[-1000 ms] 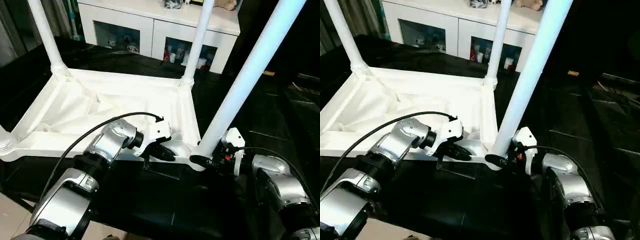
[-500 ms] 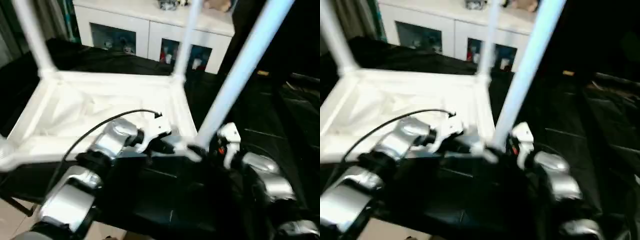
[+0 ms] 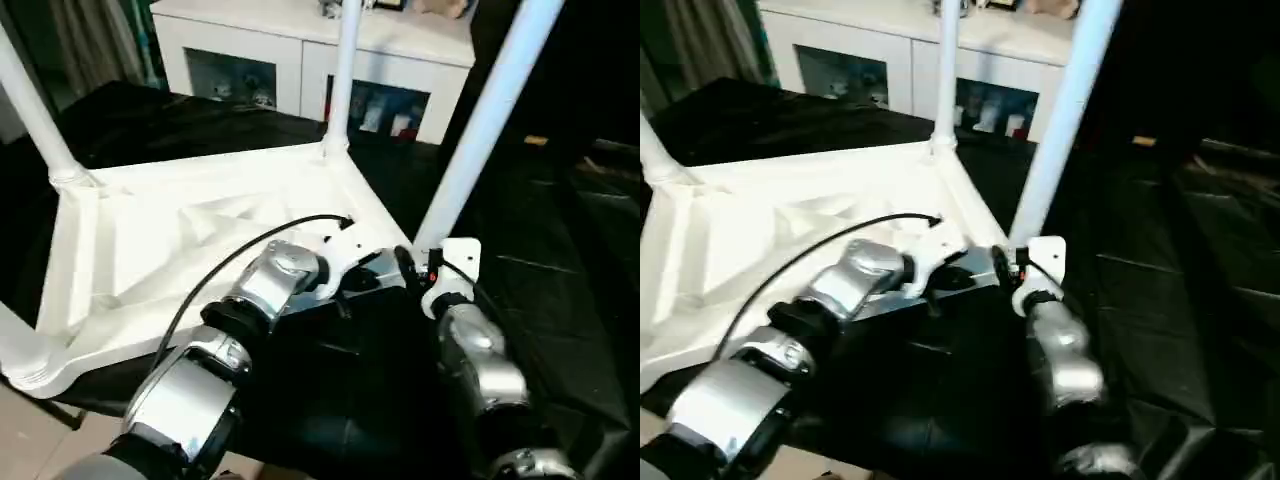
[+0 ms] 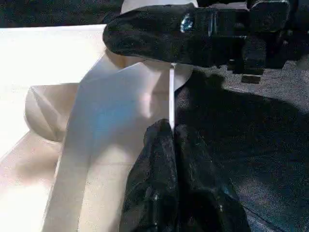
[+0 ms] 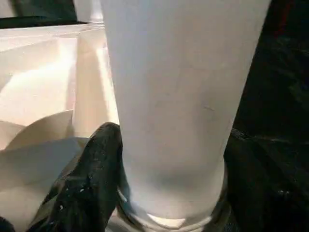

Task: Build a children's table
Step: Rotate leg to tighten

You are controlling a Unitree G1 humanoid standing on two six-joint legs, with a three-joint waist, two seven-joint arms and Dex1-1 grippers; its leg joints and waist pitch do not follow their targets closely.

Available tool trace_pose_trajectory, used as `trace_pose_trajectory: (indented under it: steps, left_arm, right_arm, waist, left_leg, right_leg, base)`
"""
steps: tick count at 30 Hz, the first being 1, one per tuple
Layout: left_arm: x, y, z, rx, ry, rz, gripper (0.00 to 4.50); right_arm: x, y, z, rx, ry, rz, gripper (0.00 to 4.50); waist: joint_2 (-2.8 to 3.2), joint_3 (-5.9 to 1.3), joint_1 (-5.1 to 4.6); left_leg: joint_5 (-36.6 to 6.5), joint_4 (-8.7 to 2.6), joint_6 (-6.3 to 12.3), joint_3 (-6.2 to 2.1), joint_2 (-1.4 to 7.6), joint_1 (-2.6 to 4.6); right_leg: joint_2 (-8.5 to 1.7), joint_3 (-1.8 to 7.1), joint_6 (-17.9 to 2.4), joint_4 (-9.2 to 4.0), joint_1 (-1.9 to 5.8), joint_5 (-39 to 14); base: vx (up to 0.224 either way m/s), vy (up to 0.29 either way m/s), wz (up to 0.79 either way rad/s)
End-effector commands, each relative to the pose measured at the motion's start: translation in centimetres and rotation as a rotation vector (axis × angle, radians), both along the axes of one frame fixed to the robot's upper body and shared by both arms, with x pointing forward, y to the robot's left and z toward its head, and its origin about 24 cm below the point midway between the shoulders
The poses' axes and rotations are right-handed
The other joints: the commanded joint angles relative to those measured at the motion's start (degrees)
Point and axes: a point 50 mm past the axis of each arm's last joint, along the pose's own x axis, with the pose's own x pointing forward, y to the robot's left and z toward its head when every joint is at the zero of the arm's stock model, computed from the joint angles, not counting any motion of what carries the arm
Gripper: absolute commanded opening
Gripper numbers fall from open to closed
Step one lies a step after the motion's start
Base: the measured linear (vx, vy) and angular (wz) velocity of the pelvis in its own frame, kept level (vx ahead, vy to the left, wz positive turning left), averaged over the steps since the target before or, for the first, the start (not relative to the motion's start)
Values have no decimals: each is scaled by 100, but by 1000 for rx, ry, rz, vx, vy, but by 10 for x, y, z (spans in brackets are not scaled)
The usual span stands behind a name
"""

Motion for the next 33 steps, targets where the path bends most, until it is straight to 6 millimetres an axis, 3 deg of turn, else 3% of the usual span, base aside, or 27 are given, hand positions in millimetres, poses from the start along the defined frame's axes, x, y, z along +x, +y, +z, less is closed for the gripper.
trace_pose_trajectory:
  steps: [1,2,3,7,8,9,12,15,17,19,21,23,25,29,33]
  left_arm:
    - [-11,6,-30,125,59,38,0]
    - [-11,6,-31,128,61,35,0]
    - [-11,7,-31,130,61,33,0]
    - [-9,13,-27,123,65,12,0]
    - [-8,15,-25,115,66,-1,0]
    - [-8,15,-24,113,67,-5,0]
    - [-8,24,-20,104,88,-59,0]
    - [-13,34,-18,93,126,-146,0]
    - [-15,41,-17,93,152,-180,0]
    - [-18,47,-16,94,159,-222,0]
    - [-24,58,-14,98,192,-300,0]
    - [-27,61,-12,93,214,-334,0]
    - [-30,64,-11,94,227,-358,0]
    - [-33,65,-10,83,230,-365,0]
    - [-34,64,-8,74,228,-360,0]
  right_arm:
    - [-6,17,-5,-3,16,57,266]
    - [-7,21,-4,9,8,65,266]
    - [-7,21,-3,14,2,64,321]
    - [-4,10,4,30,-26,63,358]
    - [-2,5,7,20,-33,84,369]
    - [-1,4,8,17,-32,89,377]
    - [2,-11,14,-33,-14,219,377]
    - [-5,-19,20,-76,1,452,377]
    - [-11,-24,21,-112,16,569,377]
    - [-17,-29,22,-141,26,667,377]
    - [-24,-38,24,-163,53,798,377]
    - [-25,-42,25,-164,66,836,377]
    - [-27,-43,25,-158,87,884,377]
    - [-30,-43,22,-158,128,961,377]
    - [-26,-42,23,-118,109,960,377]
  waist:
    - [36,-130,-59]
    - [35,-121,-63]
    - [24,-143,-69]
    - [31,-158,-94]
    - [9,-214,-97]
    - [18,-207,-105]
    - [-39,-315,-85]
    - [-50,-371,-47]
    - [-55,-392,-17]
    - [-72,-398,-7]
    - [-133,-388,30]
    - [-126,-375,51]
    - [-116,-366,40]
    - [-185,-355,55]
    - [-206,-370,77]
  left_leg:
    - [-2386,-502,63,7,41,83]
    - [-2416,-513,52,-1,42,75]
    - [-2445,-512,48,-3,40,82]
    - [-2339,-551,60,-25,41,21]
    - [-2200,-545,65,-29,50,21]
    - [-2171,-540,89,-12,53,28]
    - [-1905,-503,175,-5,65,29]
    - [-1080,-413,451,37,60,-19]
    - [-703,-362,634,59,63,1]
    - [-573,-340,754,79,65,16]
    - [-671,-337,853,92,90,29]
    - [-752,-350,831,93,109,42]
    - [-936,-369,732,88,120,58]
    - [-1127,-378,600,90,123,56]
    - [-1040,-364,530,86,114,55]
  right_leg:
    - [-113,110,-823,-505,62,-1952]
    - [-108,115,-785,-507,62,-1969]
    - [-105,122,-766,-507,67,-1990]
    - [-119,125,-734,-510,114,-1923]
    - [-136,114,-776,-491,151,-1801]
    - [-126,123,-816,-499,132,-1714]
    - [-148,120,-957,-452,219,-1403]
    - [-160,124,-1251,-338,296,-278]
    - [-156,130,-1454,-263,308,389]
    - [-149,126,-1629,-235,310,683]
    - [-168,123,-1726,-236,311,522]
    - [-177,127,-1737,-245,293,225]
    - [-174,124,-1705,-262,268,-98]
    - [-189,133,-1605,-288,251,-498]
    - [-195,140,-1530,-269,246,-512]
  base:
    - [0,0,0]
    - [0,0,0]
    - [0,0,0]
    - [0,0,0]
    - [0,0,0]
    - [0,0,0]
    - [0,0,0]
    - [0,0,0]
    - [0,0,0]
    - [0,0,0]
    - [0,0,0]
    - [0,0,0]
    - [0,0,0]
    - [0,0,0]
    - [0,0,0]
